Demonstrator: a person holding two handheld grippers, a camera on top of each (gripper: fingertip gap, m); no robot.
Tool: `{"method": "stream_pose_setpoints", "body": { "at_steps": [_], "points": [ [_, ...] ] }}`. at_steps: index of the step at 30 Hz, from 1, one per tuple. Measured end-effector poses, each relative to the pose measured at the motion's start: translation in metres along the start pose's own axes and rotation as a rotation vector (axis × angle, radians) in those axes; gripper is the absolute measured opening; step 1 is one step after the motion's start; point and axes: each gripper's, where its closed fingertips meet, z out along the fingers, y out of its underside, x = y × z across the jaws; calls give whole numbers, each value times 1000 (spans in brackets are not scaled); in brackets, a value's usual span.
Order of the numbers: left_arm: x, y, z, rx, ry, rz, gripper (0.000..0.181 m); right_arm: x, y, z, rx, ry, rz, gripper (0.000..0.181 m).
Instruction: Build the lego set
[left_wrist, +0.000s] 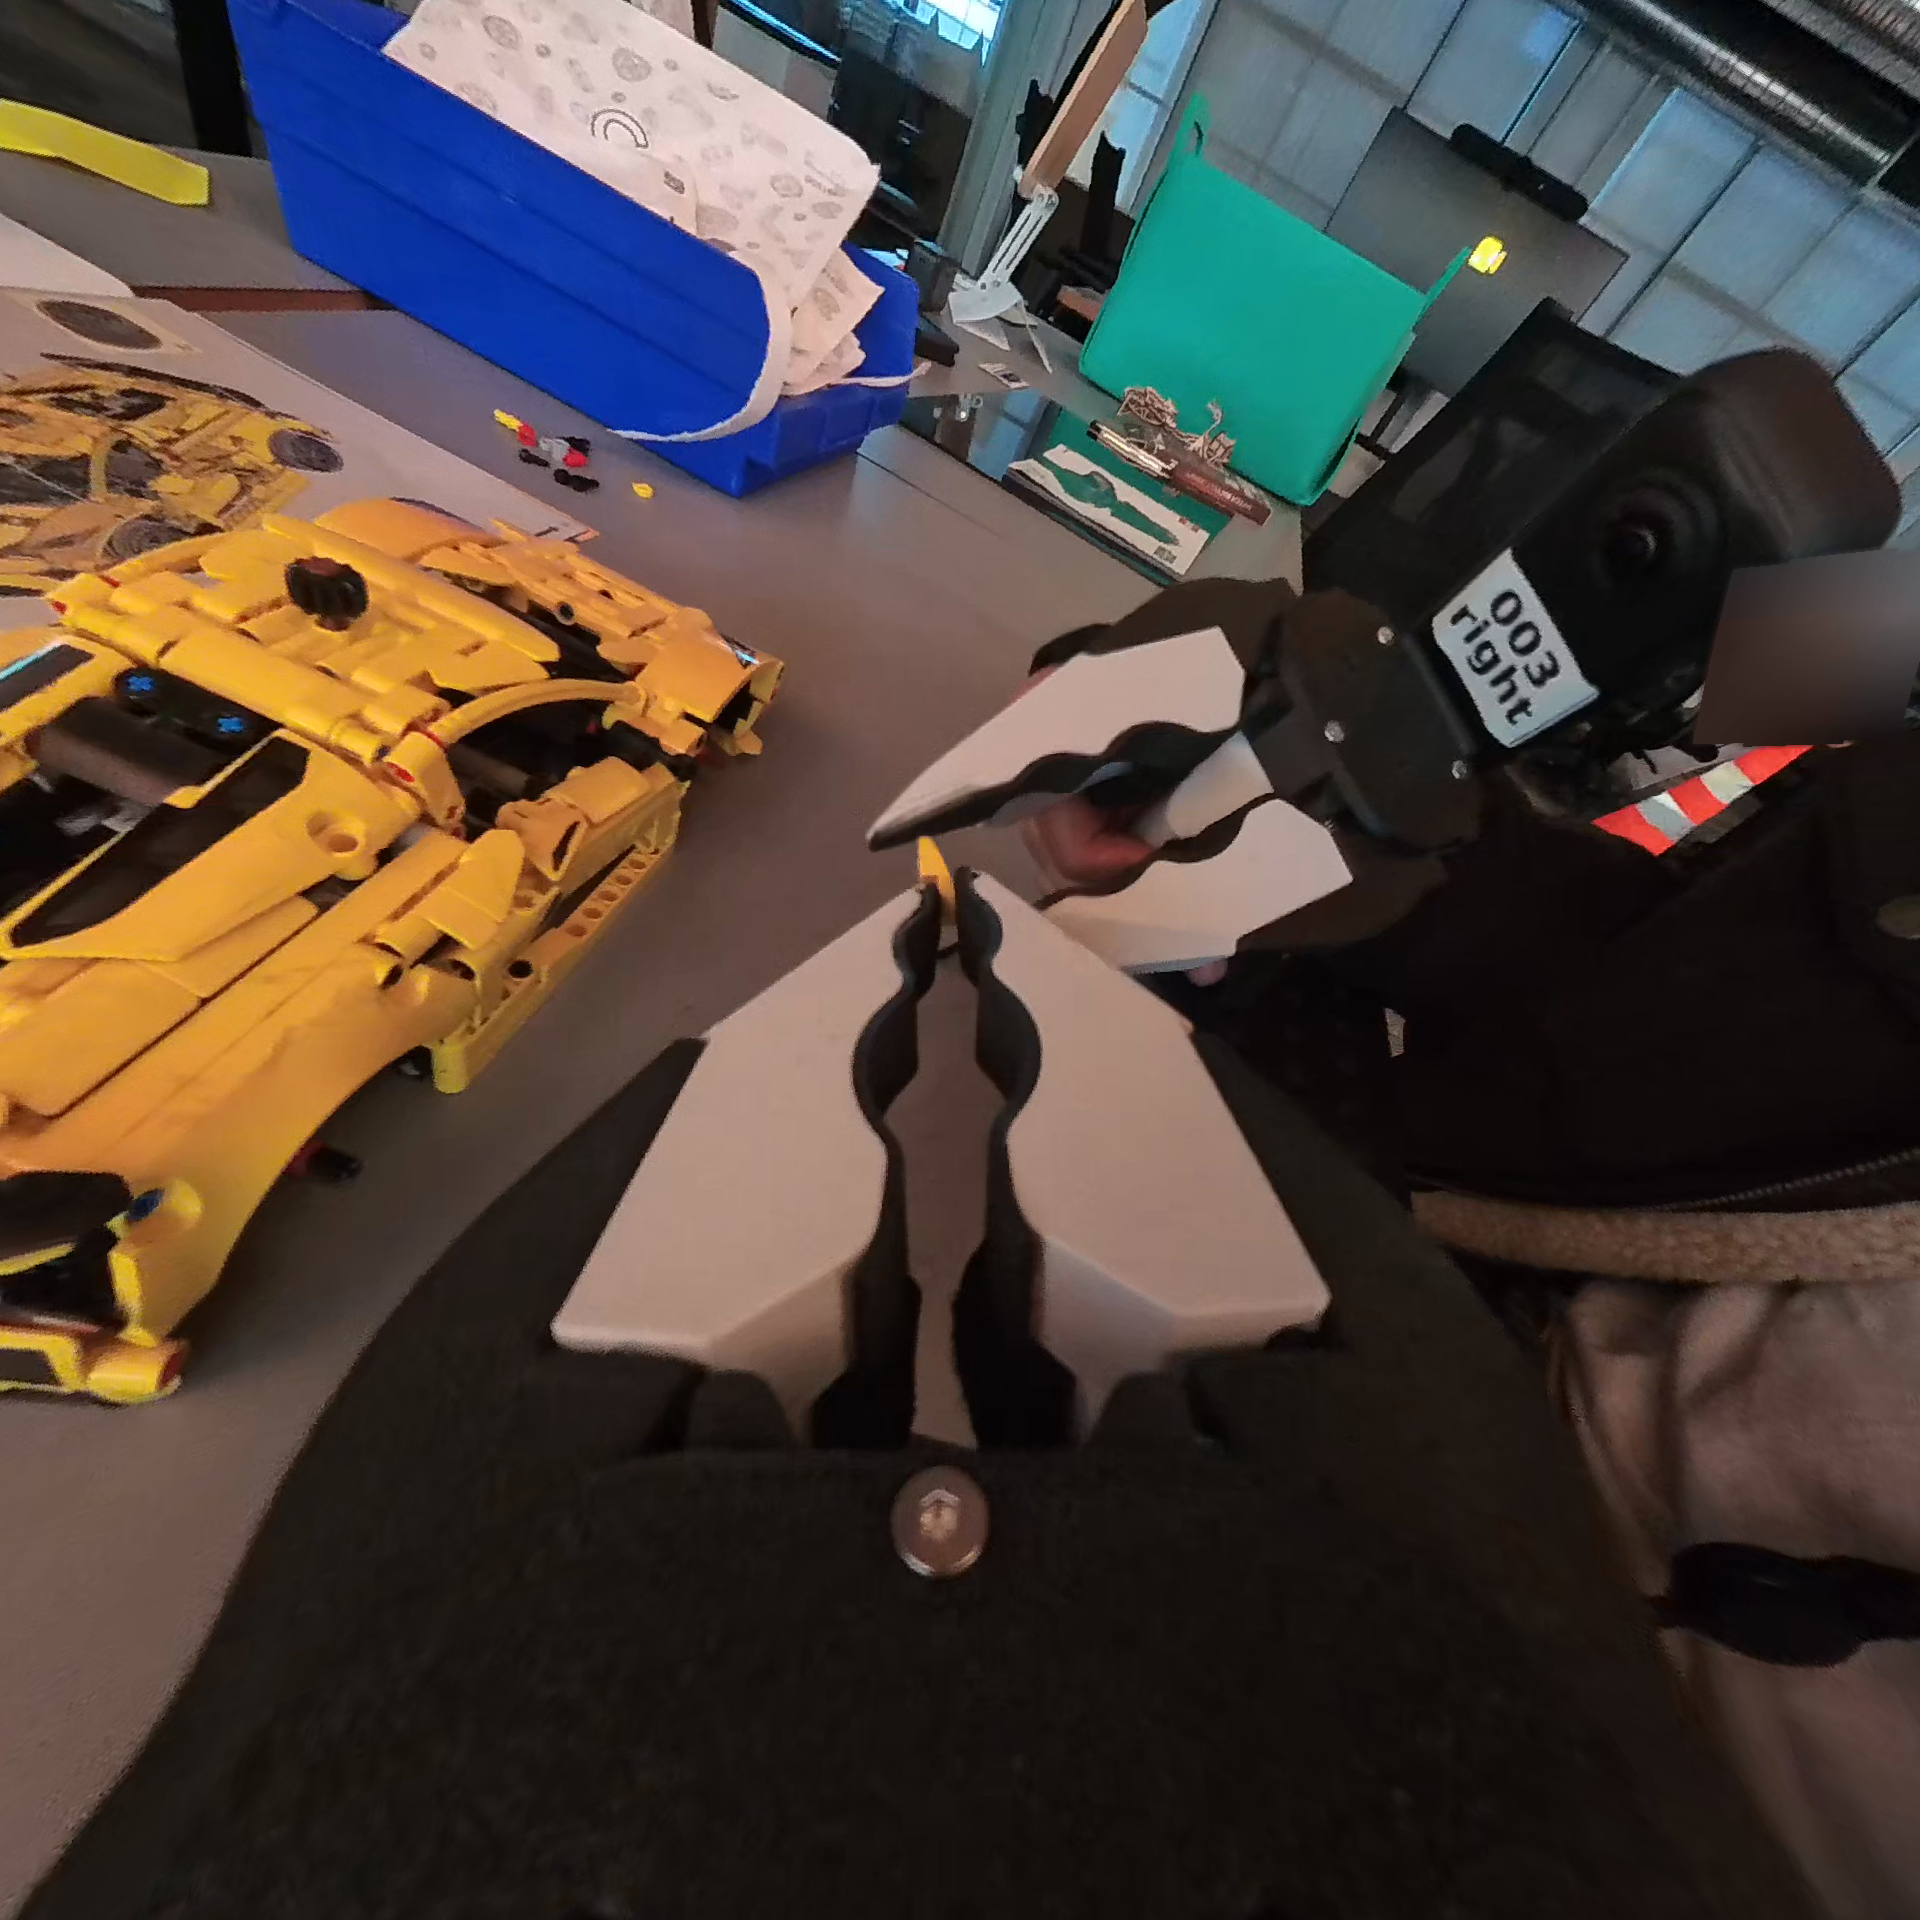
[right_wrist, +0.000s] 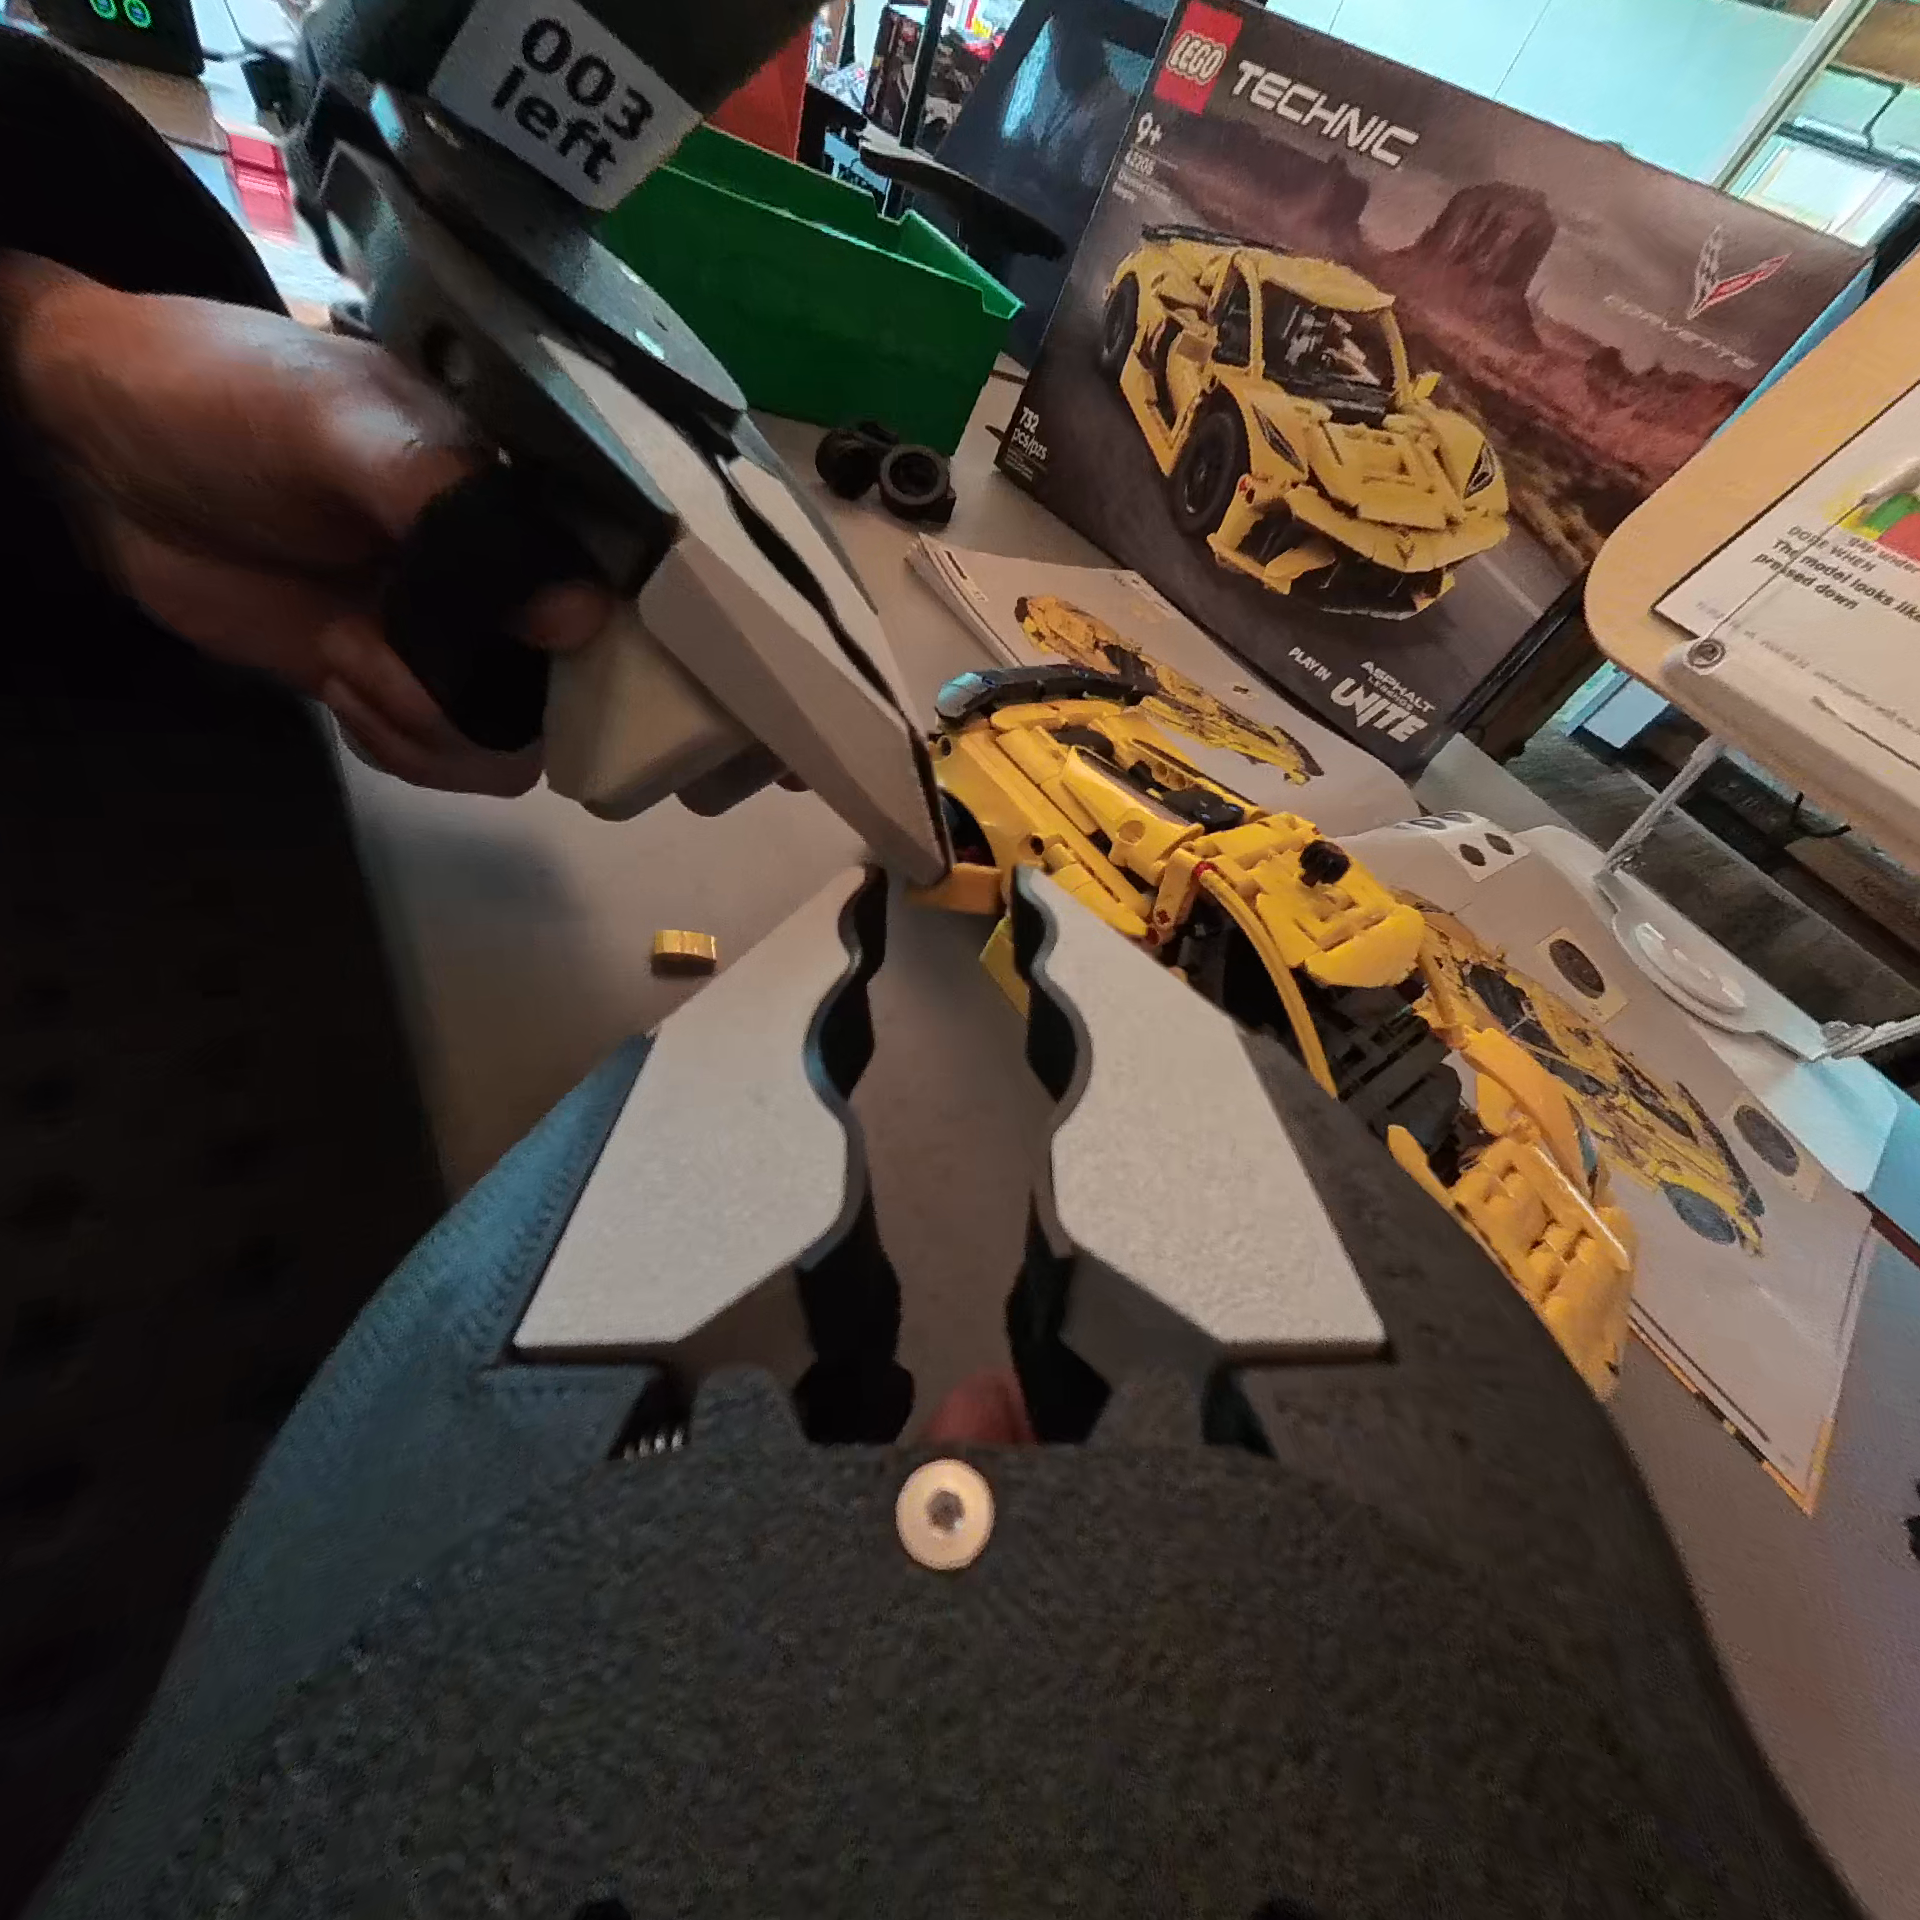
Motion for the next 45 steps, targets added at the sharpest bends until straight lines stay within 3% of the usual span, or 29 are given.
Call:
{"method": "stream_pose_setpoints", "body": {
  "at_steps": [13,18,25,31,35,38,41,45],
  "points": [
    [0,2,-1,-2,61,-99,4,0,3,0,-17,53,-170,17],
    [-5,-1,-2,12,47,-131,20,2,10,2,-56,86,-244,17],
    [-11,2,-3,-1,51,-178,25,0,10,2,-67,132,-390,17],
    [-5,10,1,-49,84,-180,22,-8,5,1,-44,144,-505,17],
    [-3,14,2,-74,95,-170,6,-10,9,3,-55,137,-541,17],
    [-6,11,0,-60,73,-144,6,-8,9,4,-59,130,-401,18],
    [-10,-9,-9,55,89,-197,5,0,2,2,-44,40,-57,40],
    [-10,-23,-16,149,140,-265,5,-2,-23,4,62,-96,367,37]
  ]
}}
